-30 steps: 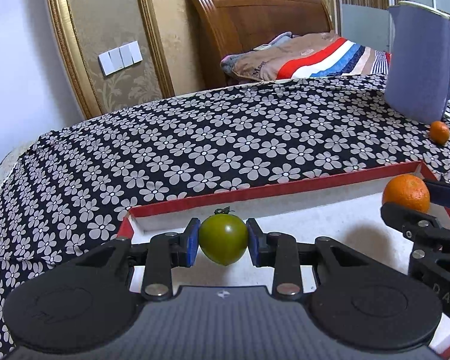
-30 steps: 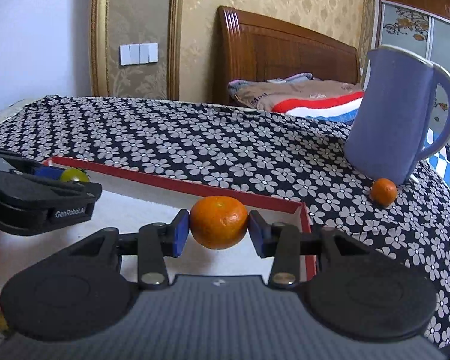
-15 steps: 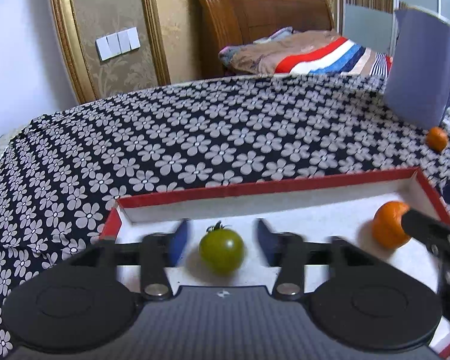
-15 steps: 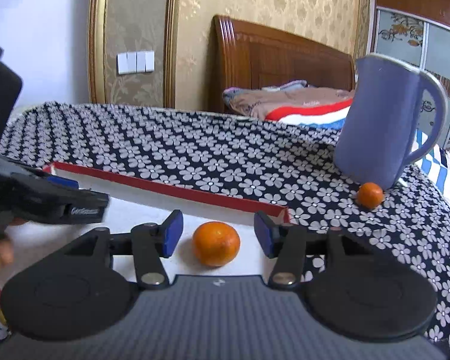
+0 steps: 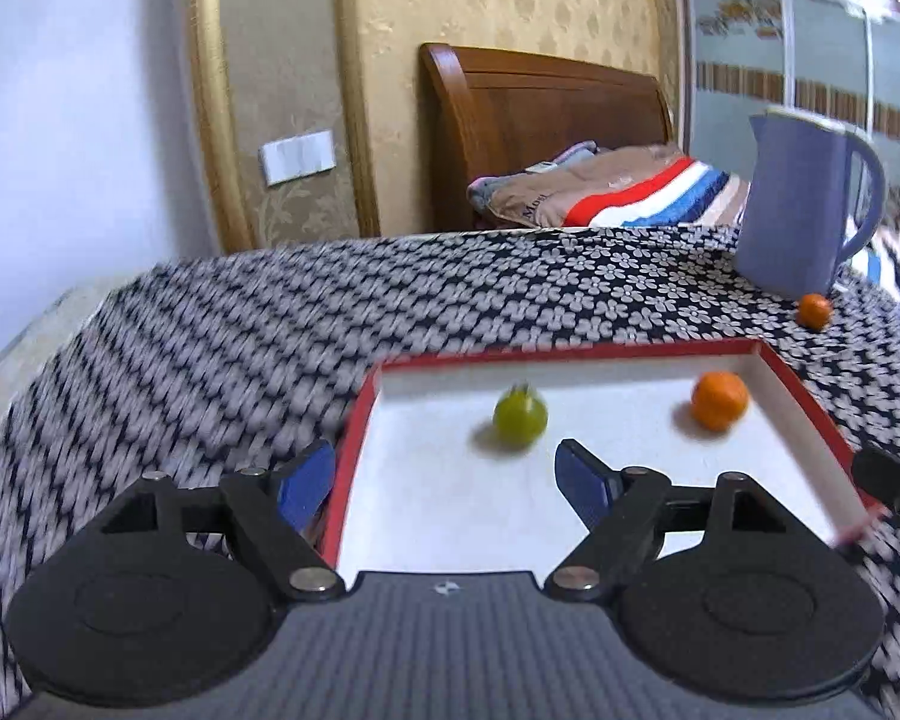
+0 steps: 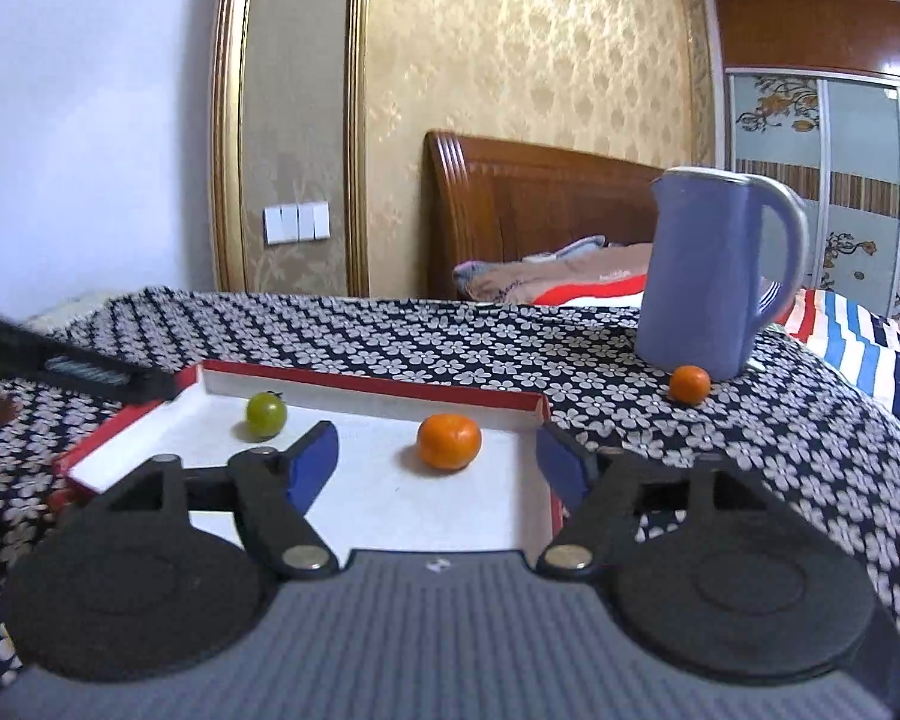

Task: Organize fruits
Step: 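Open the right tool to drop the orange while the left tool releases the lime, then grasp the yellow fruit with the left tool while the right tool reaches the red tomato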

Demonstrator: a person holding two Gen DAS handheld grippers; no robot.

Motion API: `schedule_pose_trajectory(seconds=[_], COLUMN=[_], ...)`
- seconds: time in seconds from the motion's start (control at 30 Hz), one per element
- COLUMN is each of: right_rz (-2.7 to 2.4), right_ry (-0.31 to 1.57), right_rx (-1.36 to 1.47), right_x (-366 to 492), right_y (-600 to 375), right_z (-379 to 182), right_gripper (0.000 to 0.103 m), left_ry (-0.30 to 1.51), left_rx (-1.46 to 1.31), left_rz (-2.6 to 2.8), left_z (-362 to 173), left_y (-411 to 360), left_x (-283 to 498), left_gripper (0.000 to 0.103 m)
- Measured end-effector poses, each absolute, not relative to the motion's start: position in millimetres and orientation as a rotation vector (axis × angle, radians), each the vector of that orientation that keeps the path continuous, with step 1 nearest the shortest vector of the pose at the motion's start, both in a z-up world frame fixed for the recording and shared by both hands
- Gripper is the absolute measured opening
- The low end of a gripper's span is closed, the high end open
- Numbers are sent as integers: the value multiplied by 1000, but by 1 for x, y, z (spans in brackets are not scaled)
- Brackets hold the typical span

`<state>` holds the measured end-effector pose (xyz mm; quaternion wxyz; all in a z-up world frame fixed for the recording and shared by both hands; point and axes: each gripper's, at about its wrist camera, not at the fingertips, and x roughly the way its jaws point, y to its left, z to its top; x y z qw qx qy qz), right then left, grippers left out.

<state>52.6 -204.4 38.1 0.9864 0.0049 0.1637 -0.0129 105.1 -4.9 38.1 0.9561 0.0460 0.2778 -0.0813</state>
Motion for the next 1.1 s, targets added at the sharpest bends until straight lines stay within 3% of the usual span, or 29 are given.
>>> schedule_pose_trajectory(seconds=[0.33, 0.83, 0.9, 0.97, 1.1], right_rz=[-15, -13, -25, -30, 20], right_ry=[386, 429, 438, 458, 500], right_rx=[40, -6, -45, -81, -87], right_x=[19, 14, 16, 22, 36], right_y=[-190, -185, -185, -185, -186], right_z=[10, -5, -5, -5, -6], right_gripper=[79, 86, 85, 79, 63], left_ry=[490, 527, 536, 556, 582], left_rx=[84, 140, 140, 136, 106], left_rz=[-209, -277, -281, -293, -309], left_z=[8, -32, -35, -38, -41], left_y=[32, 21, 20, 18, 19], left_x=[-2, -23, -21, -18, -13], left_gripper=[81, 80, 79, 66, 65])
